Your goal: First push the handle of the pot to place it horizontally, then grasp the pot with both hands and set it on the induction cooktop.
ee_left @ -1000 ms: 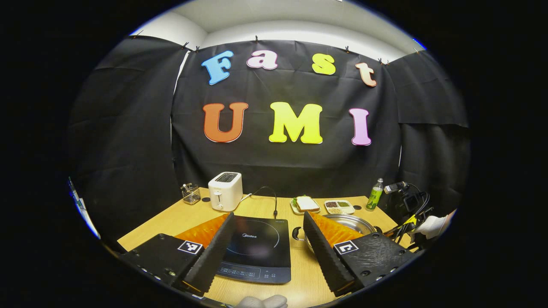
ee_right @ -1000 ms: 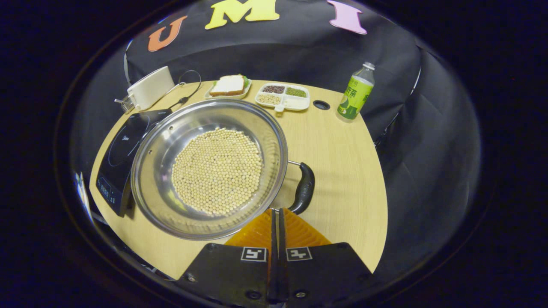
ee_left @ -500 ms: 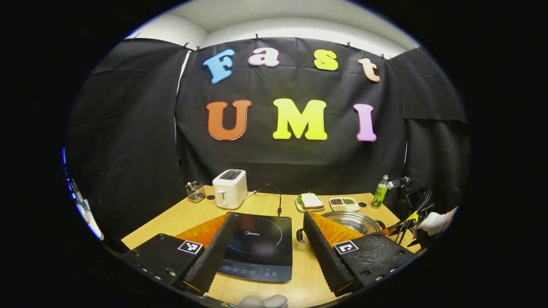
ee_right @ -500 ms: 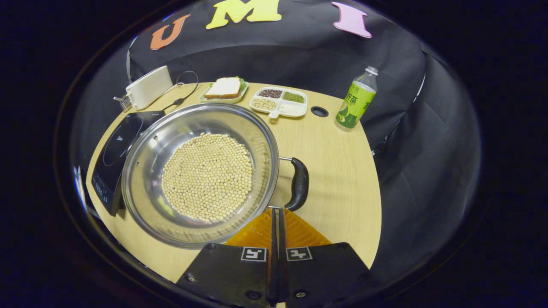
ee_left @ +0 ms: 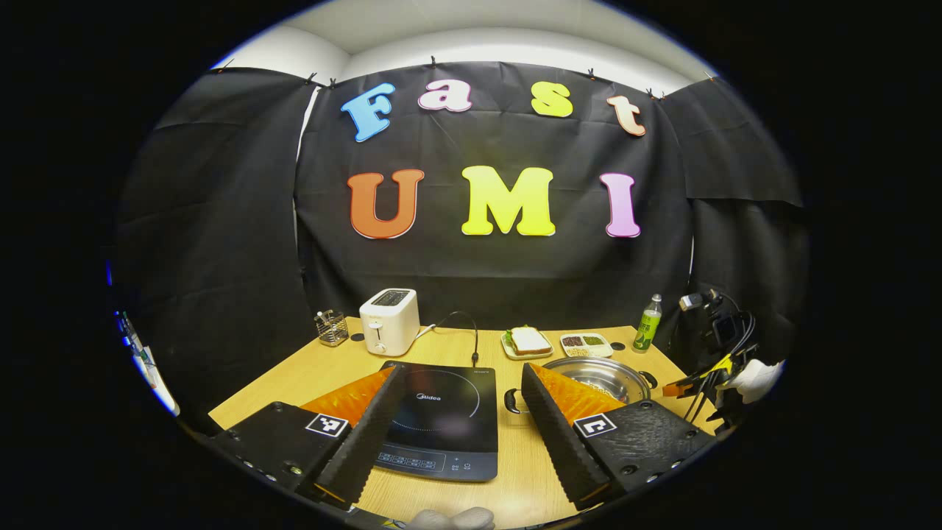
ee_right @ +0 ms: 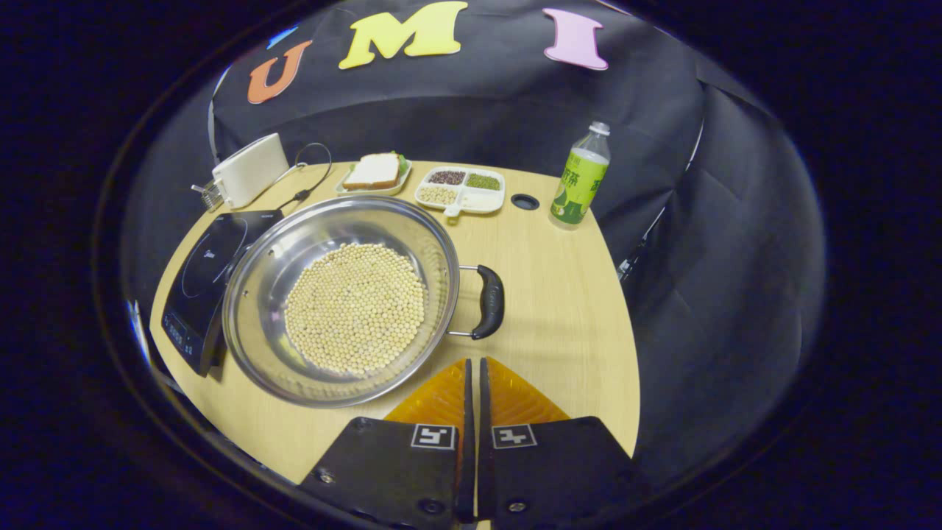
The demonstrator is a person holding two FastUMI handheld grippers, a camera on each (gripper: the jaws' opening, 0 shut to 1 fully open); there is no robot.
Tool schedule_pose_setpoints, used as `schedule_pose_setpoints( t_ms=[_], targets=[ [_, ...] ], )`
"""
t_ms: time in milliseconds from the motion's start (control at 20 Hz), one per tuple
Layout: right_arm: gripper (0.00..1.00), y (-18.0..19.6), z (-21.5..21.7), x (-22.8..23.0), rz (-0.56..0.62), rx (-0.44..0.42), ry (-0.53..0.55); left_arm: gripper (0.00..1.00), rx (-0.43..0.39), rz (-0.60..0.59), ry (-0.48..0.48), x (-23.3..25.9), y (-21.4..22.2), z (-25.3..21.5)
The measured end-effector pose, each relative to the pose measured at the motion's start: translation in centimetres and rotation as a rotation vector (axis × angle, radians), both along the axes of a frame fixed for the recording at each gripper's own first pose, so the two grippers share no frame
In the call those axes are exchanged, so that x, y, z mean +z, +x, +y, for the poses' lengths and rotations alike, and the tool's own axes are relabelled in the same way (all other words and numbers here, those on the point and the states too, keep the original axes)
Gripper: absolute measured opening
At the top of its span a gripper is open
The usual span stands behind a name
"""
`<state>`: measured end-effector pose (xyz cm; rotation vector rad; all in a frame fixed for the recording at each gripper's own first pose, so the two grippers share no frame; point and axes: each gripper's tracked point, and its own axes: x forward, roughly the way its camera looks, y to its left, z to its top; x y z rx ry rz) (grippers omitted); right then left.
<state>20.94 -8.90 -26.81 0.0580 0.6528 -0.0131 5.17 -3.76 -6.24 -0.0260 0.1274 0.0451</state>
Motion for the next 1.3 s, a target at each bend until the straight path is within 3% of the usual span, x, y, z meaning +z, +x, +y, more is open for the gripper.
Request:
schedule_pose_setpoints(
  t_ms=[100,150,300,500,850,1000,1300],
  targets=[
    [0.1,-1.6,0.3,0.9,-0.038,0.012,0.007,0.95,-0.02,0.001,0.011,-0.2,-0.2,-0.1],
    [0.18,-2.4,0.0,1.0,-0.053,0.009,0.007,0.95,-0.034,0.0,0.013,-0.3,-0.3,-0.4],
    [0.69,-5.2,0.0,1.7,-0.09,-0.021,0.018,0.95,-0.067,-0.005,0.014,-0.5,-0.6,-0.9],
    [0.87,-8.3,-0.4,2.0,-0.114,-0.072,0.023,0.95,-0.111,0.011,0.019,-1.6,-0.9,-2.3],
    [0.87,-9.9,-0.2,2.2,-0.137,-0.09,0.09,0.95,-0.147,0.065,0.003,-4.2,0.4,-4.5],
    [0.94,-8.6,-0.5,2.1,-0.129,-0.08,0.094,0.96,-0.147,0.101,0.006,-5.8,2.0,-5.1],
    [0.94,-3.4,-0.3,2.2,-0.11,-0.02,0.107,0.96,-0.116,0.169,0.008,-9.0,7.5,-6.2]
  ],
)
